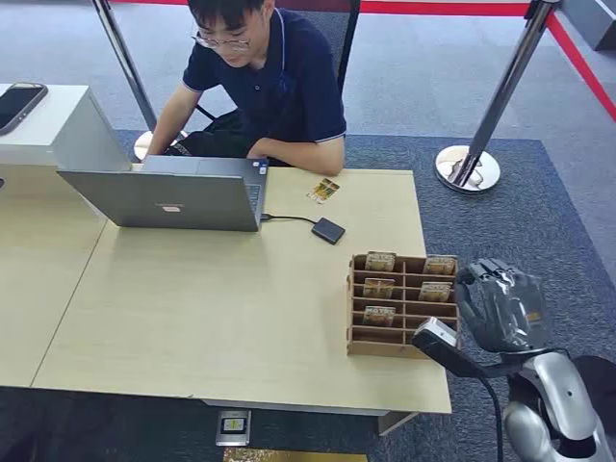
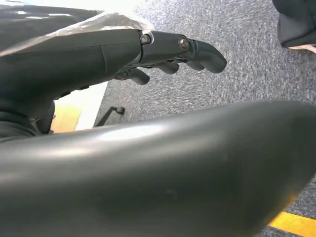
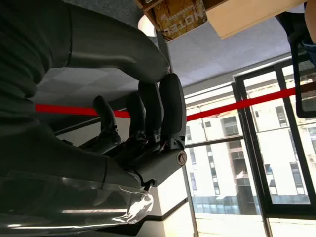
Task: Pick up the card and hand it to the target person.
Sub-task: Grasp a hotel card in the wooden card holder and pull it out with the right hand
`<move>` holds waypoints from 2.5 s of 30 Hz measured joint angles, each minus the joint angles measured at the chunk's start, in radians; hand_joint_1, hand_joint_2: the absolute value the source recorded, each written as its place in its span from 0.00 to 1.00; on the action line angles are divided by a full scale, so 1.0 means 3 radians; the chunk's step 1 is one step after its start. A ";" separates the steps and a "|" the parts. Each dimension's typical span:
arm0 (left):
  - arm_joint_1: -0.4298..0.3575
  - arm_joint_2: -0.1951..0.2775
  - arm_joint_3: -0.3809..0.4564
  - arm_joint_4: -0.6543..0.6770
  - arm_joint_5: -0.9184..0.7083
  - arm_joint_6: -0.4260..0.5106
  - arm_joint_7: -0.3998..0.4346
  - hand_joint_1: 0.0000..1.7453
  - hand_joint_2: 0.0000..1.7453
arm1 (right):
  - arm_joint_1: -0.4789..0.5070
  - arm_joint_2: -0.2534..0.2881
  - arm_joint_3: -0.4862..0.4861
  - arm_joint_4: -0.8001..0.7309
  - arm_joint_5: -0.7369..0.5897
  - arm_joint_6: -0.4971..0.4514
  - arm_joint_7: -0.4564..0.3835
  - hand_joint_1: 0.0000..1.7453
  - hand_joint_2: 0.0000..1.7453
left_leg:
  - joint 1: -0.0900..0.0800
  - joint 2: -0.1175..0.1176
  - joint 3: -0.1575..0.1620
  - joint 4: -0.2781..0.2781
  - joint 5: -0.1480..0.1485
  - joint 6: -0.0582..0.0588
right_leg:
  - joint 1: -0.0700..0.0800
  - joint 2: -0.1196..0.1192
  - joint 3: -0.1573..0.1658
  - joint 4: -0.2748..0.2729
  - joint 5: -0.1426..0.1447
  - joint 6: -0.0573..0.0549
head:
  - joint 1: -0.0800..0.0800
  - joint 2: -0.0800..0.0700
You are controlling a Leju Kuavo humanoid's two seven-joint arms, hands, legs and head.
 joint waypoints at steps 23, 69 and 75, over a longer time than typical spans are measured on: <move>-0.0004 0.0000 0.0000 0.0000 -0.0003 -0.0001 -0.0009 0.00 0.00 | -0.0078 0.0056 0.0074 0.0118 0.0020 0.0020 0.0038 0.60 1.00 | 0.0000 0.0000 0.0000 0.0000 0.0000 0.0000 | 0.0000 0.0000 0.0000 0.0000 0.0000 0.0000 | -0.0001 0.0000; 0.0002 -0.0006 0.0000 0.0000 -0.0043 -0.0003 -0.0108 0.00 0.00 | -0.0096 0.0177 0.0128 0.0490 0.0134 -0.0023 0.0225 0.51 1.00 | 0.0000 0.0000 0.0001 0.0000 0.0000 0.0000 | 0.0000 0.0000 0.0000 0.0000 0.0000 0.0000 | -0.0001 0.0000; 0.0004 -0.0005 0.0000 0.0000 -0.0066 -0.0009 -0.0132 0.00 0.00 | -0.0069 0.0181 0.0095 0.0527 0.0150 -0.0027 0.0237 0.49 1.00 | 0.0000 0.0000 0.0001 0.0000 0.0000 0.0000 | 0.0000 0.0000 0.0000 0.0000 0.0000 0.0000 | -0.0001 0.0000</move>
